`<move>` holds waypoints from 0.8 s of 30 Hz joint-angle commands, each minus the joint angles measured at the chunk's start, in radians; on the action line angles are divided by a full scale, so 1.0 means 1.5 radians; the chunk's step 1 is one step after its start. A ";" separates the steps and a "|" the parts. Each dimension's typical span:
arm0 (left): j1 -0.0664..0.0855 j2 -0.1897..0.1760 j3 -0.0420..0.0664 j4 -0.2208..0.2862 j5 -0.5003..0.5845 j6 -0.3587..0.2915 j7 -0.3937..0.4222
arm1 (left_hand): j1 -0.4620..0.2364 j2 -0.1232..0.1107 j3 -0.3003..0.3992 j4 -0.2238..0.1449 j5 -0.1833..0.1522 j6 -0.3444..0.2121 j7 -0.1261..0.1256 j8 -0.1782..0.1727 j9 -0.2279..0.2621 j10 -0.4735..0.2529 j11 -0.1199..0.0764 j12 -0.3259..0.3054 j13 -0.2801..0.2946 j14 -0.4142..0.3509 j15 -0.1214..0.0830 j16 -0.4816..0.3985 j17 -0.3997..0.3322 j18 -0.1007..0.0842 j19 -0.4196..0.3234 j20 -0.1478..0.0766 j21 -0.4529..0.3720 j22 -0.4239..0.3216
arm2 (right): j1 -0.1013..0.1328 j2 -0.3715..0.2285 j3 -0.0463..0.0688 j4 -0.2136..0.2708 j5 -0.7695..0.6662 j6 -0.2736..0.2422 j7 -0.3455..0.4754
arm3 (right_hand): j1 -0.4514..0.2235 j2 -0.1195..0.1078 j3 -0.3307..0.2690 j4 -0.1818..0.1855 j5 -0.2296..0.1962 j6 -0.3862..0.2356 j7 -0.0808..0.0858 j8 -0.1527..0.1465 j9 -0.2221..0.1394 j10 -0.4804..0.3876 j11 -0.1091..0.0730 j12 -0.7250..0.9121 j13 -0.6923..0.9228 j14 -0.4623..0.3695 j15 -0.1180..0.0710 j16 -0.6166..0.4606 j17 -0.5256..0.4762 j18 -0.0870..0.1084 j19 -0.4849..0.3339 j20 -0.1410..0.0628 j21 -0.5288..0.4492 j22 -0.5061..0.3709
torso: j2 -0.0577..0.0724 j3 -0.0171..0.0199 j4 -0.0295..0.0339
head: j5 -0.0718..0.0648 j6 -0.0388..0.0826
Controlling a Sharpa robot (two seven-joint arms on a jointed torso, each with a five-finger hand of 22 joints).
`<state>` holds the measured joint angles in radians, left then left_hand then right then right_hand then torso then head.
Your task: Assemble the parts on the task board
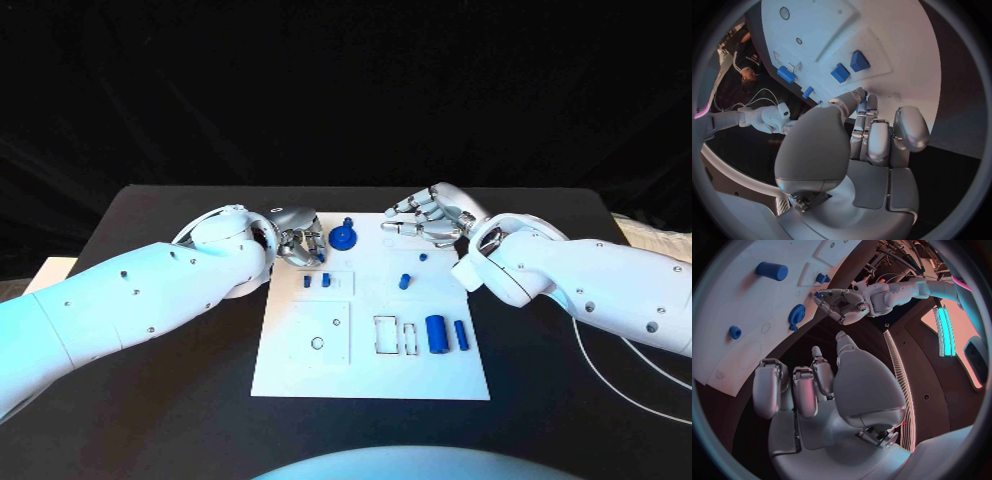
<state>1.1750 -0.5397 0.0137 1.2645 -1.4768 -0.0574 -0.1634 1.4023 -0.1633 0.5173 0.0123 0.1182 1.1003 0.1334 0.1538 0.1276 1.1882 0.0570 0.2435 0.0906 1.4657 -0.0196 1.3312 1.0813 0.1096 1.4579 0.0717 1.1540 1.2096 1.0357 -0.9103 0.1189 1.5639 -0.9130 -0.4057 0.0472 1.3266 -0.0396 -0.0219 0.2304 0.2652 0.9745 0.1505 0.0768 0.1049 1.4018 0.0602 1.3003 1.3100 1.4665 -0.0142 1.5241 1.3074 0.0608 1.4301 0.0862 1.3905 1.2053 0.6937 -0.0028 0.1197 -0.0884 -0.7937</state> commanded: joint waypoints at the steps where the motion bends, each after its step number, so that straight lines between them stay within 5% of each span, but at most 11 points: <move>1: 0.000 0.004 -0.001 -0.003 -0.012 0.017 0.003 | -0.005 0.001 -0.004 -0.001 0.001 0.004 -0.002 -0.002 0.000 0.002 0.001 -0.004 0.000 0.015 -0.004 -0.003 0.000 -0.012 0.006 0.001 0.002 0.001 | -0.001 0.000 0.000 0.001 -0.002 0.010 0.005 | 0.002 0.006 -0.002 0.000 0.003 0.004 -0.002 0.001 0.001 -0.003 0.001 0.000 0.040 0.057 -0.001 -0.005 0.126 0.008 -0.002 0.000 -0.004 0.000 | 0.000 0.0003 -0.0001 | -0.001 0.000; 24: -0.003 0.016 -0.008 -0.021 -0.019 0.025 0.001 | -0.009 -0.002 -0.006 -0.001 0.002 -0.001 0.000 -0.008 -0.003 -0.002 0.003 -0.011 0.000 0.014 -0.003 -0.004 -0.004 -0.012 0.005 0.001 0.001 0.001 | -0.001 -0.001 0.000 0.002 -0.002 0.011 0.005 | 0.002 0.006 -0.002 0.000 0.003 0.004 -0.002 0.001 0.001 -0.003 0.001 0.000 0.040 0.057 -0.001 -0.005 0.126 0.008 -0.002 0.000 -0.004 0.000 | -0.001 0.0002 0.0007 | -0.002 -0.003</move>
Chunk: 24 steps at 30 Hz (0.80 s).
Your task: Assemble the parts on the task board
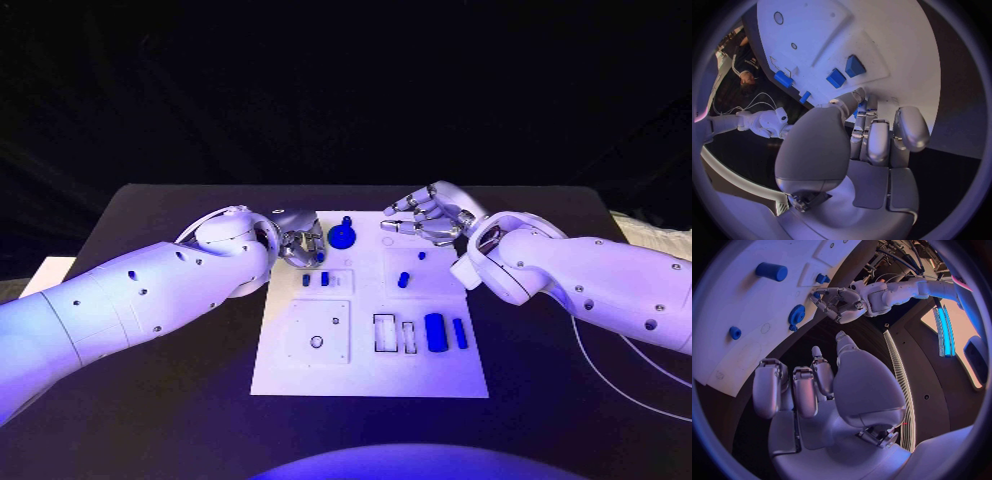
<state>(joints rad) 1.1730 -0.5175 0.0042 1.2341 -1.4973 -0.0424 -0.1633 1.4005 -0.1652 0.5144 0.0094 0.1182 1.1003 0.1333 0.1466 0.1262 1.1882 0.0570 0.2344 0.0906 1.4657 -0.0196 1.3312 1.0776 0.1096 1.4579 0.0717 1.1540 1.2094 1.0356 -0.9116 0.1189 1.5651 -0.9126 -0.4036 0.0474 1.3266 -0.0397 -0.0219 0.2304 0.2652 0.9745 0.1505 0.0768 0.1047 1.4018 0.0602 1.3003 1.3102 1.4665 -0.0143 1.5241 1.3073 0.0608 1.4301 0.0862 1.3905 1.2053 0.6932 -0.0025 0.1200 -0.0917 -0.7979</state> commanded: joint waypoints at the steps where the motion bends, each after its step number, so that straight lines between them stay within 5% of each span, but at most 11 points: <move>1: -0.002 0.001 -0.001 -0.001 -0.005 0.015 0.000 | -0.009 -0.002 -0.004 0.001 0.002 -0.004 0.002 -0.006 -0.003 -0.004 0.004 -0.008 0.000 0.014 -0.002 -0.004 -0.002 -0.012 0.005 0.001 0.001 0.001 | -0.001 0.000 0.000 0.001 -0.002 0.010 0.005 | 0.001 0.006 -0.002 0.000 0.003 0.004 -0.002 0.001 0.001 -0.003 0.001 0.000 0.040 0.057 -0.001 -0.005 0.126 0.008 -0.002 0.000 -0.004 0.000 | 0.000 0.0000 0.0007 | 0.000 -0.001; 7: -0.002 -0.001 -0.001 -0.002 -0.004 0.016 -0.005 | -0.019 -0.013 -0.006 0.002 0.002 -0.064 0.015 -0.045 -0.022 -0.017 0.016 -0.026 -0.004 0.013 0.007 -0.004 -0.008 -0.013 0.004 0.008 0.001 0.003 | -0.001 0.000 0.000 0.000 -0.002 0.010 0.004 | 0.001 0.007 -0.004 0.000 0.003 0.004 -0.002 0.000 0.001 -0.004 0.001 -0.002 0.038 0.056 -0.001 -0.005 0.125 0.009 -0.002 0.000 -0.005 -0.002 | 0.000 -0.0001 0.0002 | 0.000 0.000; 18: -0.002 -0.010 -0.001 0.001 0.000 0.010 -0.009 | -0.020 -0.018 -0.006 0.002 0.002 -0.091 0.020 -0.057 -0.033 -0.022 0.021 -0.039 -0.005 0.011 0.011 -0.004 -0.014 -0.012 0.002 0.013 -0.003 0.002 | -0.001 -0.003 0.000 -0.004 -0.002 0.014 -0.002 | 0.002 0.007 -0.005 0.000 0.003 0.003 -0.002 0.000 0.001 -0.015 0.001 -0.019 0.026 0.055 -0.001 -0.010 0.119 0.011 -0.007 0.000 -0.012 -0.013 | 0.000 -0.0004 0.0004 | -0.003 0.000; 24: -0.002 -0.029 -0.001 0.012 0.024 -0.019 0.004 | -0.017 -0.019 -0.005 0.001 0.003 -0.108 0.023 -0.056 -0.039 -0.046 0.027 -0.058 -0.011 0.010 0.016 -0.003 -0.016 -0.009 -0.004 0.017 -0.019 -0.010 | -0.001 -0.007 0.000 -0.012 -0.036 0.018 -0.008 | 0.030 0.019 -0.005 -0.008 0.002 0.002 -0.003 -0.001 0.002 -0.206 -0.002 -0.371 -0.243 0.041 -0.005 -0.053 0.070 0.023 -0.034 -0.003 -0.058 -0.085 | -0.001 -0.0003 0.0002 | -0.004 0.000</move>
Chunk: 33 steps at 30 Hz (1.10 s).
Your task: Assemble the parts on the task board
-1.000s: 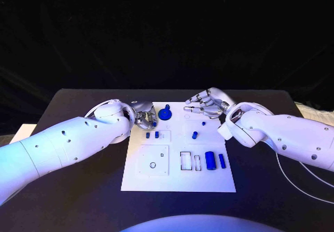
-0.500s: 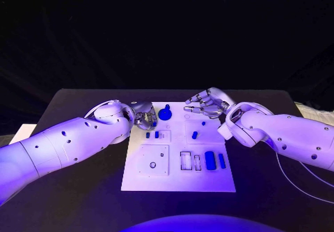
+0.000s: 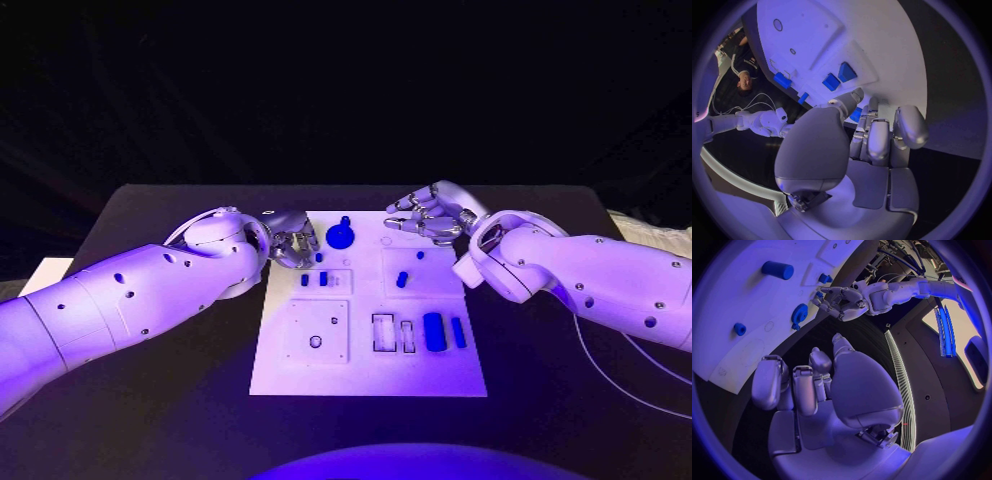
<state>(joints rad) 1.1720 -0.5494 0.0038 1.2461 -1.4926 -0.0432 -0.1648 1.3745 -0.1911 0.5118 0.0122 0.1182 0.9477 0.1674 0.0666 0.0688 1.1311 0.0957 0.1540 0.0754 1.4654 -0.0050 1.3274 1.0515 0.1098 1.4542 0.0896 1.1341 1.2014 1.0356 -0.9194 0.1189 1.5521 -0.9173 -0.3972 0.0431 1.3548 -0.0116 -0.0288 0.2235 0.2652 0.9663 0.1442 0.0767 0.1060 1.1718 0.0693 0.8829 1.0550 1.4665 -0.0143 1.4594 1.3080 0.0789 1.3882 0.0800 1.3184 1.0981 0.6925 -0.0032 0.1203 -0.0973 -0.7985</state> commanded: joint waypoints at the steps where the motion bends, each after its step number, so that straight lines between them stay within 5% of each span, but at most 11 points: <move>1: -0.001 -0.013 0.000 0.007 0.029 -0.026 0.011 | 0.003 -0.001 -0.002 -0.002 0.003 -0.007 0.001 -0.002 -0.001 -0.012 0.002 -0.007 -0.002 0.010 0.007 0.000 0.003 -0.008 -0.003 0.006 -0.010 -0.008 | -0.001 -0.003 0.000 -0.005 -0.043 0.015 -0.006 | 0.017 0.001 0.001 -0.004 0.002 0.009 0.001 -0.001 0.001 -0.062 -0.008 -0.129 -0.104 0.040 -0.005 -0.015 0.064 0.012 -0.007 0.000 -0.014 -0.018 | -0.001 0.0001 0.0000 | 0.000 0.001; 7: 0.000 -0.042 0.003 0.022 0.100 -0.075 0.042 | 0.017 0.004 0.017 -0.010 0.005 0.001 0.004 0.005 0.000 -0.021 0.005 -0.016 -0.005 0.009 0.009 0.002 0.003 -0.005 -0.008 0.009 -0.025 -0.019 | -0.001 -0.012 0.000 -0.012 -0.103 0.024 -0.015 | 0.064 -0.003 0.026 -0.011 -0.002 0.019 0.006 0.000 0.003 -0.077 -0.003 -0.294 -0.261 0.036 -0.002 -0.044 0.033 0.016 -0.009 0.001 -0.031 -0.041 | -0.003 0.0007 0.0013 | -0.001 0.002; 13: 0.001 -0.082 0.005 0.052 0.270 -0.140 0.100 | 0.021 0.008 0.043 -0.015 0.005 0.027 0.009 0.018 0.003 -0.007 0.007 -0.013 -0.003 0.003 0.011 -0.007 -0.016 0.003 -0.021 0.011 -0.061 -0.047 | 0.000 -0.026 0.000 -0.010 -0.218 0.039 -0.041 | 0.110 -0.019 0.080 -0.028 -0.012 0.037 0.009 0.000 0.003 -0.062 0.004 -0.409 -0.389 0.035 0.004 -0.057 0.020 0.017 -0.007 0.005 -0.039 -0.050 | -0.007 -0.0004 0.0022 | -0.003 0.004; 19: 0.001 -0.116 0.005 0.089 0.558 -0.191 0.195 | 0.012 0.012 0.058 -0.014 0.003 0.046 0.013 0.027 0.002 0.000 0.009 -0.004 -0.002 -0.068 0.013 -0.106 -0.182 0.035 -0.098 0.014 -0.234 -0.177 | 0.002 -0.039 0.001 0.012 -0.384 0.069 -0.095 | 0.109 -0.038 0.105 -0.025 -0.018 0.053 0.002 -0.002 0.003 -0.052 0.004 -0.459 -0.454 0.034 0.004 -0.065 0.012 0.017 -0.006 0.009 -0.043 -0.055 | -0.010 -0.0033 0.0013 | -0.012 0.005; 24: 0.001 -0.143 0.000 0.130 0.851 -0.185 0.270 | -0.003 0.020 0.044 -0.007 0.001 0.056 0.008 0.035 0.002 0.011 0.005 0.014 0.002 -0.111 0.011 -0.157 -0.262 0.049 -0.143 0.014 -0.321 -0.240 | 0.004 -0.043 0.001 0.026 -0.534 0.127 -0.156 | 0.104 -0.053 0.123 -0.016 -0.061 0.066 -0.007 -0.004 0.002 -0.050 0.003 -0.488 -0.502 0.032 0.004 -0.078 -0.003 0.019 -0.009 0.011 -0.052 -0.068 | -0.010 -0.0044 0.0019 | -0.022 0.008; 29: 0.000 -0.164 -0.003 0.160 0.995 -0.168 0.313 | -0.017 0.027 0.019 0.001 0.000 0.062 0.004 0.042 0.002 0.016 0.001 0.030 0.007 -0.123 0.010 -0.167 -0.281 0.049 -0.149 0.014 -0.334 -0.248 | 0.004 -0.041 0.001 0.032 -0.625 0.171 -0.192 | 0.102 -0.068 0.146 -0.007 -0.089 0.071 -0.014 -0.007 0.001 -0.049 -0.002 -0.505 -0.543 0.030 0.000 -0.094 -0.020 0.023 -0.014 0.007 -0.067 -0.089 | -0.009 -0.0032 0.0030 | -0.027 0.008; 33: -0.001 -0.176 -0.004 0.173 1.043 -0.161 0.331 | -0.018 0.030 0.011 0.001 0.000 0.063 0.003 0.045 0.002 0.017 -0.001 0.035 0.009 -0.126 0.009 -0.169 -0.287 0.049 -0.149 0.013 -0.338 -0.250 | 0.004 -0.038 0.001 0.034 -0.662 0.193 -0.206 | 0.100 -0.074 0.157 -0.003 -0.096 0.073 -0.018 -0.007 0.000 -0.046 -0.004 -0.511 -0.561 0.030 -0.005 -0.098 -0.025 0.024 -0.014 0.004 -0.072 -0.095 | -0.009 -0.0030 0.0026 | -0.028 0.009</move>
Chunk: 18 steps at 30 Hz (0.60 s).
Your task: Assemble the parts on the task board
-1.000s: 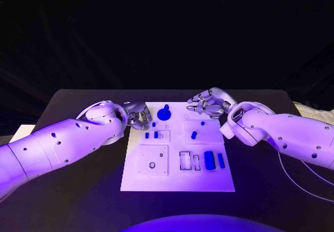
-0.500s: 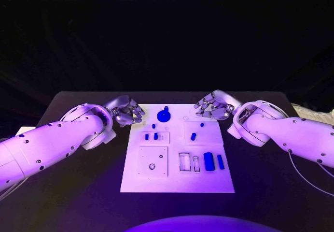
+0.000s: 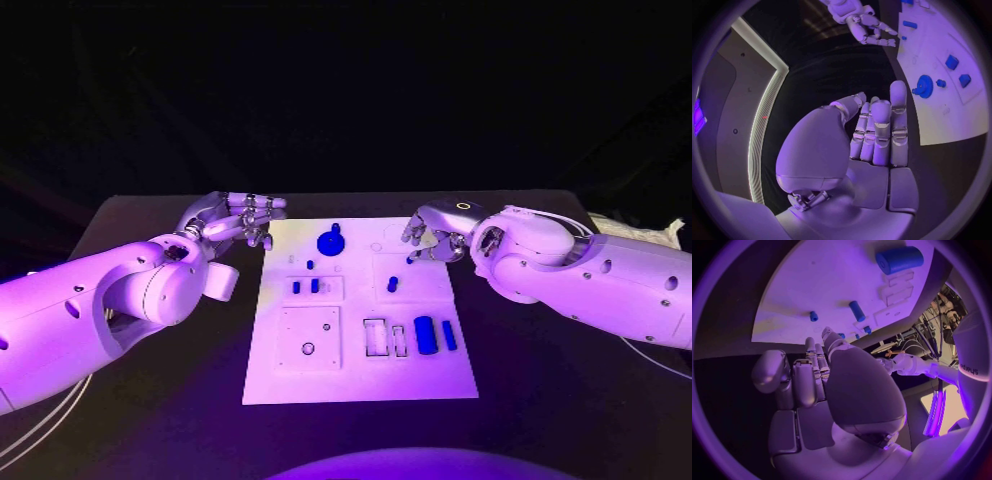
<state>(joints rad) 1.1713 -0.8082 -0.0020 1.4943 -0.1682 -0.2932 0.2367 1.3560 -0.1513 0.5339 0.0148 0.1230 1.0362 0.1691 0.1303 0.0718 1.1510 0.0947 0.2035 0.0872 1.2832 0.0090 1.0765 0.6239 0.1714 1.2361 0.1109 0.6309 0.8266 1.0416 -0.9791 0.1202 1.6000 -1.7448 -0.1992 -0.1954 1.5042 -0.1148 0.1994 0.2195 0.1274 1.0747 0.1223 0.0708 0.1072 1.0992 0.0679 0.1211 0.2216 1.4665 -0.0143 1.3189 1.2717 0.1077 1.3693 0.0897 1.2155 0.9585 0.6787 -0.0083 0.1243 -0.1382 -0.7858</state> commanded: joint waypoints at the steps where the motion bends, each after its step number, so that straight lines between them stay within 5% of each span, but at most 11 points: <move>1: 0.000 -0.005 0.000 0.010 0.165 0.007 0.066 | -0.006 0.004 -0.007 -0.001 -0.003 0.005 0.001 0.003 0.001 0.004 -0.001 0.004 0.001 -0.006 -0.001 -0.003 -0.004 0.008 -0.004 -0.002 -0.004 -0.002 | 0.000 0.003 0.000 0.003 -0.115 0.066 -0.048 | 0.000 -0.006 0.007 0.000 -0.005 0.001 -0.004 -0.004 -0.001 0.002 -0.004 -0.004 -0.008 0.030 -0.006 -0.006 -0.002 0.005 -0.001 -0.004 -0.005 -0.003 | 0.000 0.0002 0.0002 | -0.001 0.001; 18: -0.001 -0.013 -0.001 0.026 0.185 0.015 0.078 | -0.006 0.008 -0.016 -0.002 -0.003 0.006 0.000 0.006 0.000 0.003 -0.002 0.011 0.003 -0.013 -0.001 -0.011 -0.020 0.008 -0.005 -0.002 -0.009 -0.005 | -0.005 0.030 -0.001 -0.010 -0.127 0.101 -0.041 | 0.003 -0.009 0.042 0.001 -0.011 0.009 -0.008 -0.003 -0.001 0.012 -0.007 -0.013 -0.046 0.031 -0.015 -0.015 -0.012 0.005 0.001 -0.013 -0.015 -0.014 | 0.001 0.0014 -0.0004 | 0.003 -0.002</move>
<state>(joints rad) 1.1697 -0.8277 -0.0034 1.5297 0.0832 -0.2897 0.3291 1.3509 -0.1463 0.5158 0.0136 0.1230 1.0360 0.1690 0.1347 0.0716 1.1506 0.0946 0.2134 0.0910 1.2695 0.0078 1.0651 0.5957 0.1712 1.2326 0.1073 0.6217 0.8192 1.0350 -0.9367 0.1189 1.5858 -1.9109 -0.0784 -0.2545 1.5044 -0.1229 0.2588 0.2206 0.1181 1.0827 0.1142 0.0709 0.1060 1.1115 0.0556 0.1060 0.1536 1.4665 -0.0289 1.2995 1.2535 0.1079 1.3697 0.0749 1.1988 0.9386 0.6797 -0.0071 0.1225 -0.1349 -0.7879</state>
